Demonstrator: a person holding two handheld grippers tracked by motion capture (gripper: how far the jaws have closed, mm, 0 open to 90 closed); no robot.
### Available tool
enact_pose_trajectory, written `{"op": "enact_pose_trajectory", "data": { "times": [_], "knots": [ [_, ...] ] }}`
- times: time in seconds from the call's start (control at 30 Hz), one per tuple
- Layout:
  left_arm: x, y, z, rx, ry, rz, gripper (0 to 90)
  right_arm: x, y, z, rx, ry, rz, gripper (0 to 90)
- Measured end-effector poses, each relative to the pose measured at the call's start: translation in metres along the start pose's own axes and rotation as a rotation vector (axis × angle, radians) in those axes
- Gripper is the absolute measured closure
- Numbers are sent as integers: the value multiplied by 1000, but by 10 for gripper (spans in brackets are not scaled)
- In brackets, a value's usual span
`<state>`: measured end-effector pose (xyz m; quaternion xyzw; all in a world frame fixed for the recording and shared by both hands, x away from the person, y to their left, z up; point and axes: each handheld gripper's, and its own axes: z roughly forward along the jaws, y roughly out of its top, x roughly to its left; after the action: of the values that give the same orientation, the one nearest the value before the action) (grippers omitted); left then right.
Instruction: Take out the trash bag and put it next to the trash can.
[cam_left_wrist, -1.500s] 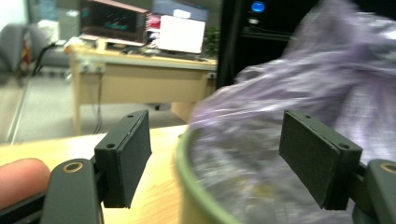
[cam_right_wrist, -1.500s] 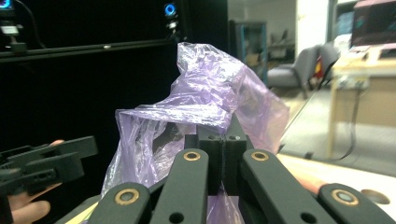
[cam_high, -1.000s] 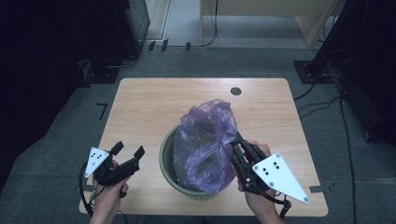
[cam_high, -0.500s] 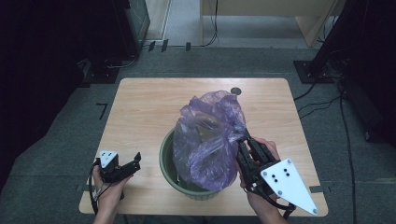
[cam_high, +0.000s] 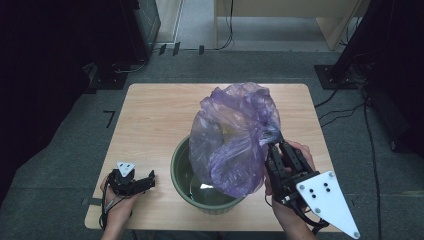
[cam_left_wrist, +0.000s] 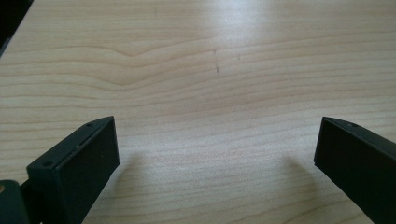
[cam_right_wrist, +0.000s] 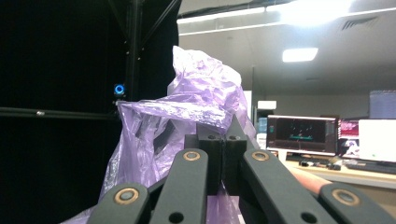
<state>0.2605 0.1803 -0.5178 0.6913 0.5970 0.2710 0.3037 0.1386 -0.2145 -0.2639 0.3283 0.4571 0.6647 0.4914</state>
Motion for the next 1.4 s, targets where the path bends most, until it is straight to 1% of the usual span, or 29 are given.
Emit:
{"op": "enact_pose_trajectory", "data": {
  "times": [0.07,0.13,0.2,0.27,0.43,0.63,0.7,0.8,0.9,0.97,1.1,1.27,1.4],
  "knots": [
    [0,0,1,7,0,-3,0,-2,4,0,-11,-9,-5,900],
    [0,0,2,40,10,4,0,-5,9,0,-25,-20,-6,900],
    [-1,1,3,44,3,4,0,-9,14,-1,-36,-31,-9,900],
    [0,1,4,50,-7,-4,0,-13,18,-2,-46,-40,-9,900],
    [0,2,5,47,-8,-7,0,-26,27,-5,-69,-78,-15,900],
    [-1,3,6,50,-7,-4,0,-48,36,-13,-84,-130,-11,900],
    [-1,3,6,48,-6,-6,0,-54,37,-15,-83,-145,-15,900],
    [-1,3,7,46,-6,-9,0,-65,36,-19,-66,-172,-25,900],
    [-2,3,7,48,-6,-8,0,-74,30,-21,-45,-195,-33,900],
    [-2,3,7,48,-6,-8,0,-80,21,-23,-25,-219,-48,900],
    [-1,3,7,48,-6,-8,0,-92,-1,-24,25,-262,-34,900],
    [-2,3,7,48,-6,-9,0,-107,-32,-15,100,-300,-6,900],
    [-2,3,7,48,-6,-9,0,-116,-59,-2,162,-321,2,900]
  ]
}}
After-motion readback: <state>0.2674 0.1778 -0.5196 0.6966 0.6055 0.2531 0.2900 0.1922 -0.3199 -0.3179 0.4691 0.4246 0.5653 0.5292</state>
